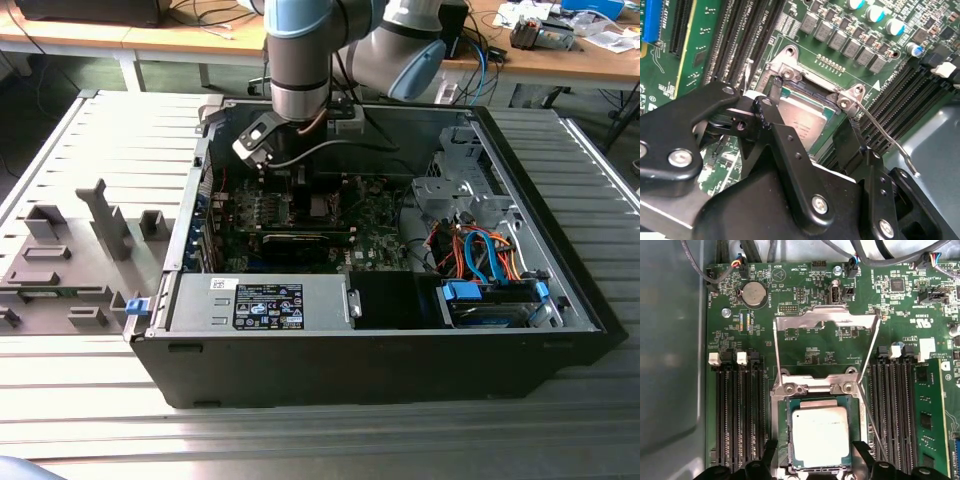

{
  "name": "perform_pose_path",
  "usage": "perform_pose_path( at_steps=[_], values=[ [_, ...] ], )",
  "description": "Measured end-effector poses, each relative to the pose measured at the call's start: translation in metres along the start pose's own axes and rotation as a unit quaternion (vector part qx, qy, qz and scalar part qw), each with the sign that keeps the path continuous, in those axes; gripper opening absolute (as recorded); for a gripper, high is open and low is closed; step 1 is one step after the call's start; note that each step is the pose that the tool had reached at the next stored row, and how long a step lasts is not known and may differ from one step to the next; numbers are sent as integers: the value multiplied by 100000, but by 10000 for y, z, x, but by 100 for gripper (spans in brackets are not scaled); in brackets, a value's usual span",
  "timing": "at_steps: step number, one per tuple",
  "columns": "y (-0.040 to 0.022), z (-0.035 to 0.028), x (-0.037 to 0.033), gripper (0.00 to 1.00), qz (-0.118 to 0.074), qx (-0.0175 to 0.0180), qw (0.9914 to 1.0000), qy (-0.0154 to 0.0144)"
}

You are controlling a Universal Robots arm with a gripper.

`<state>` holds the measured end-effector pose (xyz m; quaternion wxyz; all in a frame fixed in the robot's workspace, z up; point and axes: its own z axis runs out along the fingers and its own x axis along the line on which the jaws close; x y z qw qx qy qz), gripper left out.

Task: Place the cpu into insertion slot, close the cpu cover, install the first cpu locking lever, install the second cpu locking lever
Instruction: 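Place the cpu into insertion slot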

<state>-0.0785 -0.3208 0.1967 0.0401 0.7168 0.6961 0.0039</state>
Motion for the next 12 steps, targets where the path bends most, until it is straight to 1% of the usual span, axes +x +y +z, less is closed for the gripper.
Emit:
perform_pose_path(
  at_steps=[3,6,7,9,10,11,12],
  values=[
    [-6,0,7,67,859,41,99996,-44],
    [-9,-9,7,67,1115,-2,99994,-63],
    [-9,-20,5,67,1124,-12,99994,-60],
    [-3,-99,-3,67,1129,-11,99994,-68],
    [37,-101,-1,67,926,-4,99996,-37],
    [88,-97,0,67,407,99,99999,-23],
    [109,-94,1,67,-16,116,100000,1]
  ],
)
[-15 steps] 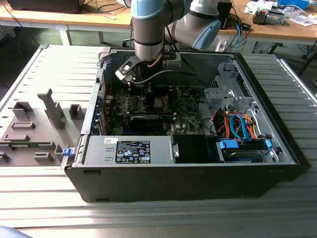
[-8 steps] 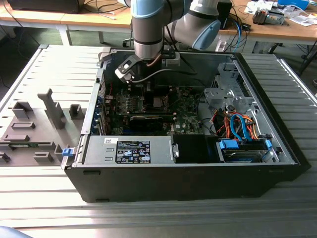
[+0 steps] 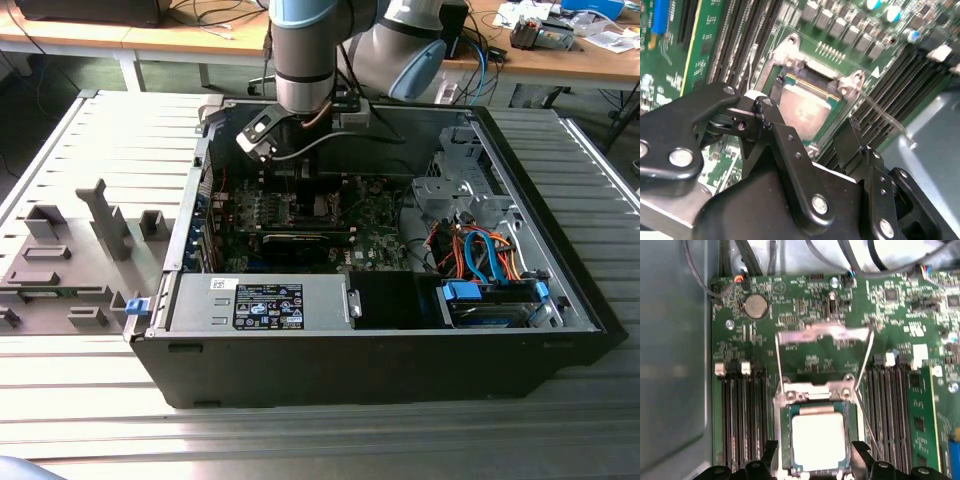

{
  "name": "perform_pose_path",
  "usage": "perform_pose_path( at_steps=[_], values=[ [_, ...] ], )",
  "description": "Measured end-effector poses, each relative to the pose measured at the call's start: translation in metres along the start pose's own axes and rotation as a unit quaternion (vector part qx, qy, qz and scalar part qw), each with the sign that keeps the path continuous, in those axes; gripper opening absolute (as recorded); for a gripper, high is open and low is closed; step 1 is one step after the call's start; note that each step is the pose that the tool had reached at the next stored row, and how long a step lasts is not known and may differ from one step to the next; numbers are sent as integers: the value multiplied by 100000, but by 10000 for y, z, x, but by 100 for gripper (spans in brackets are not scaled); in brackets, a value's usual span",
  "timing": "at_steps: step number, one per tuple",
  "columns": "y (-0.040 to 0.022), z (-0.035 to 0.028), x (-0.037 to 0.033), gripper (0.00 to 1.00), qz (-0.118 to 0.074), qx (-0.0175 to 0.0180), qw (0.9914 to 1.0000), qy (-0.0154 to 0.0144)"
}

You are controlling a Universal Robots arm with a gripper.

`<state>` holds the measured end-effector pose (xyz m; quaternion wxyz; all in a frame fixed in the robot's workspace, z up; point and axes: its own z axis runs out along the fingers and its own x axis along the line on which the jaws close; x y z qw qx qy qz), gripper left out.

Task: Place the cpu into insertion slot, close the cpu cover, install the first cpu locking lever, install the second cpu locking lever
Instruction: 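Place the cpu into insertion slot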

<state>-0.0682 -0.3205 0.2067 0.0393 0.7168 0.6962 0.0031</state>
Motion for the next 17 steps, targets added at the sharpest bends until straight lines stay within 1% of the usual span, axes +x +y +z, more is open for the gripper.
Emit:
perform_pose_path(
  at_steps=[1,2,3,4,5,7,8,9,10,13,16,17],
  values=[
    [21,3,1,67,-486,16,99999,29],
    [62,10,2,67,-1108,65,99994,71],
    [125,19,4,67,-1547,175,99988,152],
    [201,31,7,67,-1683,303,99985,331],
    [282,53,9,67,-1791,469,99982,439],
    [300,70,-4,67,-1857,532,99980,446],
    [301,76,-58,67,-1868,537,99980,493],
    [295,78,-104,67,-1866,507,99979,628],
    [294,79,-122,67,-1864,501,99979,690],
    [294,75,-123,67,-1863,506,99979,697],
    [296,23,-118,67,-1869,477,99979,697],
    [289,9,-118,67,-1852,453,99979,765]
  ],
)
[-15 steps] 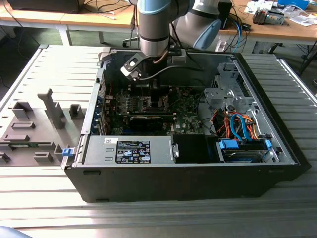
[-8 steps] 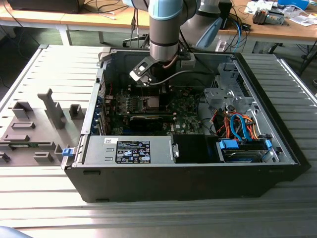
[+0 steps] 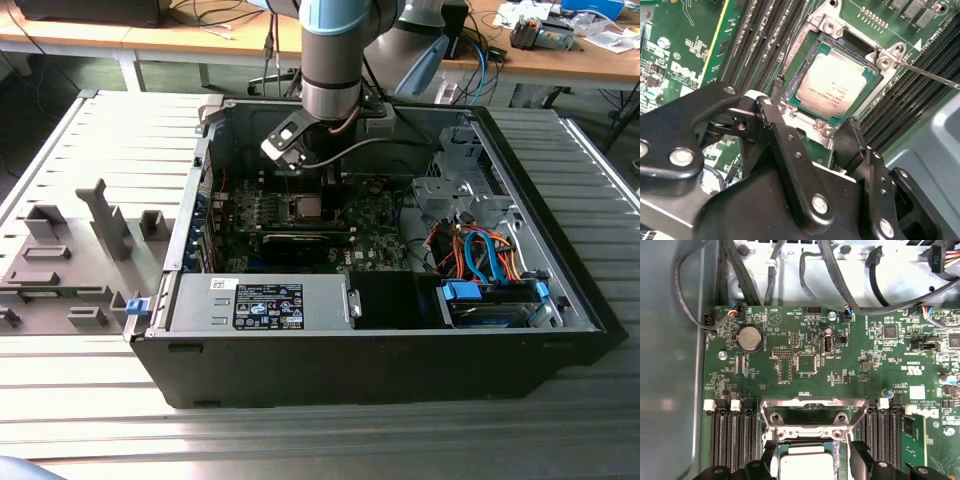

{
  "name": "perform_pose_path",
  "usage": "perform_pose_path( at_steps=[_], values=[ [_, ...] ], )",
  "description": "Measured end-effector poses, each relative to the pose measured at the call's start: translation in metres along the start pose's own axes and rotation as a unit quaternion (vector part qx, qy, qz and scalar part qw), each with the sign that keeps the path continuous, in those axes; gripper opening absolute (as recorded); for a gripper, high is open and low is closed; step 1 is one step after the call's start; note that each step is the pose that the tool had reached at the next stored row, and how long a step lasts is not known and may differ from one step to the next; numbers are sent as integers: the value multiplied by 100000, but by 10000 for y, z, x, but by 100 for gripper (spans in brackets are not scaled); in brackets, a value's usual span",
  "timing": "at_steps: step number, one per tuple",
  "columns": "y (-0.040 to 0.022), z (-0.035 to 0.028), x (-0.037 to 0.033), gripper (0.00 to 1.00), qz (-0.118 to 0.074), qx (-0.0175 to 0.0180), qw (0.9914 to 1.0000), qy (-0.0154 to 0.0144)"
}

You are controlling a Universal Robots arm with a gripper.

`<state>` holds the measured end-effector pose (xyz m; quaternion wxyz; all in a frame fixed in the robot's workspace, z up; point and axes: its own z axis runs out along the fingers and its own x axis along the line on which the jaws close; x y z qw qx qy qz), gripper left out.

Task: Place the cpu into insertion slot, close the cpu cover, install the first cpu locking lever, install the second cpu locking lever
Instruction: 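Place the cpu into insertion slot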

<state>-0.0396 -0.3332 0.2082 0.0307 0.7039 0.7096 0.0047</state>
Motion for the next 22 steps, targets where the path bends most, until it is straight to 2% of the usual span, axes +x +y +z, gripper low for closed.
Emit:
perform_pose_path(
  at_steps=[2,3,4,5,6,10,13,19,22],
  values=[
    [-26,-1,-2,67,-154,-10,100000,197],
    [-52,-3,-3,67,-376,-19,99996,802],
    [-80,-4,-2,67,-429,-43,99971,2359],
    [-98,-4,-9,67,-570,-64,99927,3768],
    [-109,-5,-21,67,-992,-67,99906,4220],
    [-140,-3,-73,67,-4262,-57,99812,4394],
    [-162,14,-84,67,-4551,-60,99796,4477],
    [-166,78,-84,67,-4814,-54,99783,4487],
    [-167,88,-84,67,-4820,-53,99782,4496]
  ],
)
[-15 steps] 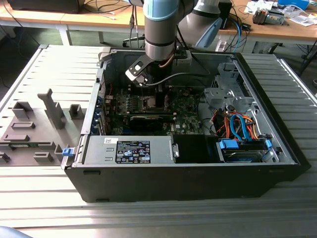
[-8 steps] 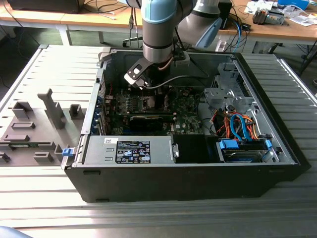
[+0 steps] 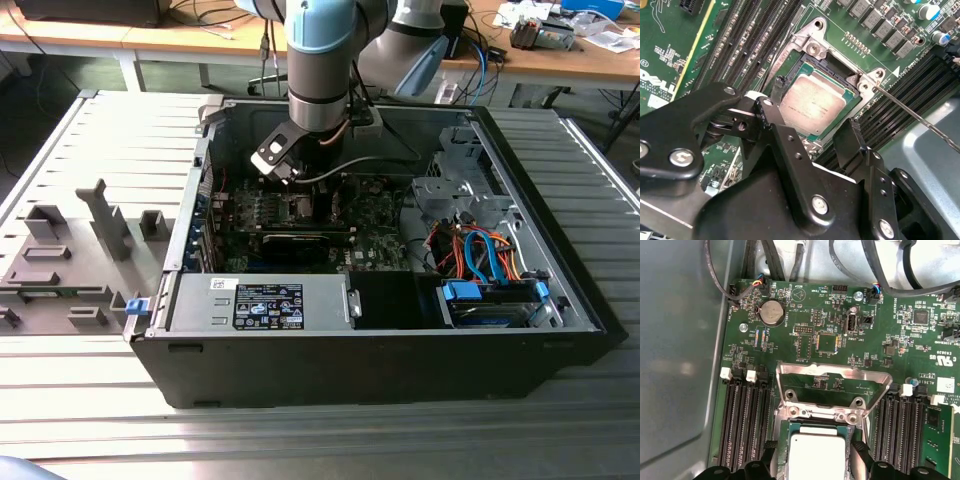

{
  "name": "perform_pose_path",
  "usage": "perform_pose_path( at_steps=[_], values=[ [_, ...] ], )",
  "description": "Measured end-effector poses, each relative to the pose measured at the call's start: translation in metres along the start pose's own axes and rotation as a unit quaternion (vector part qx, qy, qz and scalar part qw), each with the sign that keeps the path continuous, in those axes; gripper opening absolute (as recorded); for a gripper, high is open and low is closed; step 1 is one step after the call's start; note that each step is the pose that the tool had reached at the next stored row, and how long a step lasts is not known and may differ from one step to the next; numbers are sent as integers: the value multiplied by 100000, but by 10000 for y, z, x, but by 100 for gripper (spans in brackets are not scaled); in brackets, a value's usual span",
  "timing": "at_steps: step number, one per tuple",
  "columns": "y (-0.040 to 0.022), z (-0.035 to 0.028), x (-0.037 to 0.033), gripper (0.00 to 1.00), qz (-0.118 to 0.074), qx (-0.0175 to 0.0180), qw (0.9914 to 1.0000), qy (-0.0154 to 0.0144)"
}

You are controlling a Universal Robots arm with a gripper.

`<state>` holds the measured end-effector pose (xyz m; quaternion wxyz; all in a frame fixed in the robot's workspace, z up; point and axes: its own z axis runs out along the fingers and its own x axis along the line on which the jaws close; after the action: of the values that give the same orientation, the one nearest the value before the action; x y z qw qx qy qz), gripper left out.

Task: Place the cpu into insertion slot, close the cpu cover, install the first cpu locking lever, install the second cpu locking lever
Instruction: 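Place the cpu into insertion slot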

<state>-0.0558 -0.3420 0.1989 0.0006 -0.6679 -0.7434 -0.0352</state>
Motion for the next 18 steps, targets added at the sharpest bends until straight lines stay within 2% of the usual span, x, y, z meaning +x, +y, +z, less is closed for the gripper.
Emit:
perform_pose_path(
  at_steps=[3,5,12,14,15,17,18],
  values=[
    [0,0,0,67,4,-3,100000,23],
    [0,-1,-1,54,2,5,100000,21],
    [0,0,-1,54,5,-14,100000,103],
    [2,-74,-8,54,97,-42,100000,99],
    [3,-76,-8,54,378,-66,99999,91],
    [2,-77,-10,54,3266,-188,99946,-106],
    [2,-75,-10,54,3300,-187,99945,-119]
  ],
)
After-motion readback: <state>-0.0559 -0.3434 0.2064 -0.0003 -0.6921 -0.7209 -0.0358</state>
